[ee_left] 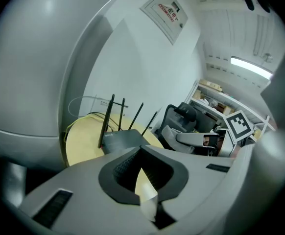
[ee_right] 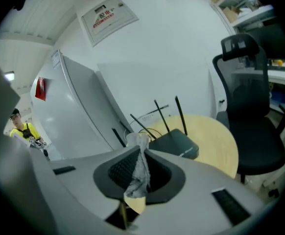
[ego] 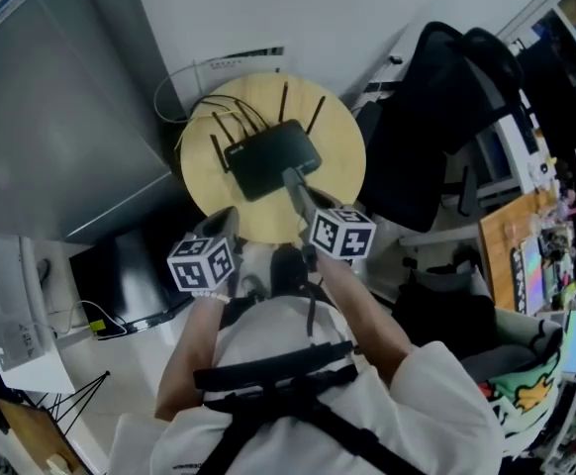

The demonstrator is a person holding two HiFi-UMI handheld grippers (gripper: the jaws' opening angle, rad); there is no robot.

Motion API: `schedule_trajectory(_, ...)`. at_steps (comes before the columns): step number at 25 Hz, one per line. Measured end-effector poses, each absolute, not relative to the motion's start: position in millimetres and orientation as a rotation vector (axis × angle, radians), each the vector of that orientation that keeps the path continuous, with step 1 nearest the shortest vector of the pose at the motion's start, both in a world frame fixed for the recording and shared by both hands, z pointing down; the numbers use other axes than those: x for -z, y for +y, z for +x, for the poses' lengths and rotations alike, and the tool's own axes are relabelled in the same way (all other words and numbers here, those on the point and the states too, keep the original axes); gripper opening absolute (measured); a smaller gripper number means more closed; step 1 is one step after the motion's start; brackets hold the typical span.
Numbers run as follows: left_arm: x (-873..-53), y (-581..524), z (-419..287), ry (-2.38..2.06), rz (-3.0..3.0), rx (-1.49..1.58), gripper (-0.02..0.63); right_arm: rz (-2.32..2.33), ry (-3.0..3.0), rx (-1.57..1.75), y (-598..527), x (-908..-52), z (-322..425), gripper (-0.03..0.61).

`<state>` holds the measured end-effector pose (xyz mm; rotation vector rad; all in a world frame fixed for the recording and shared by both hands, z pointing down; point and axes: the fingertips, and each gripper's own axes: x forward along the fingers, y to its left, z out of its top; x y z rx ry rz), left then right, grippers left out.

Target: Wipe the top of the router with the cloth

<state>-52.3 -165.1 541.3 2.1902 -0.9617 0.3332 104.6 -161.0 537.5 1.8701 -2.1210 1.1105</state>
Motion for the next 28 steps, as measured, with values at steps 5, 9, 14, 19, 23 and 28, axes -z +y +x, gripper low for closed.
schedule_trajectory(5, -505.2, -154.7, -24.1, -0.878, 2.286, -0.271, -0.003, 1.944, -2.147, -0.904, -126.8, -482.8, 133.9, 0.040)
schedule_trajectory(9, -491.0, -135.7, -10.4, -0.806, 2.304, -0.234, -0.003, 1.950, -2.172, -0.852, -91.1, -471.9, 130.4, 0.040)
schedule_trajectory(14, -474.5, -105.1, 6.8, -0.803, 2.361, -0.242, -0.003, 1.966, -2.173, -0.930, -58.0, -486.4, 134.5, 0.038)
schedule_trajectory(19, -465.3, -79.1, 14.8, -0.873, 2.384, -0.261, -0.003, 1.891, -2.250, -0.963, -45.3, -484.6, 134.0, 0.038)
schedule_trajectory(23, -465.2, -54.7, 20.3, -0.929, 2.355, -0.272, -0.003, 1.829, -2.311, -0.939, -35.9, -475.2, 138.6, 0.038)
schedule_trajectory(28, -469.2, -31.0, 18.0, -1.009, 2.312, -0.286, -0.003, 1.712, -2.359, -0.916, -20.5, -476.8, 127.9, 0.035)
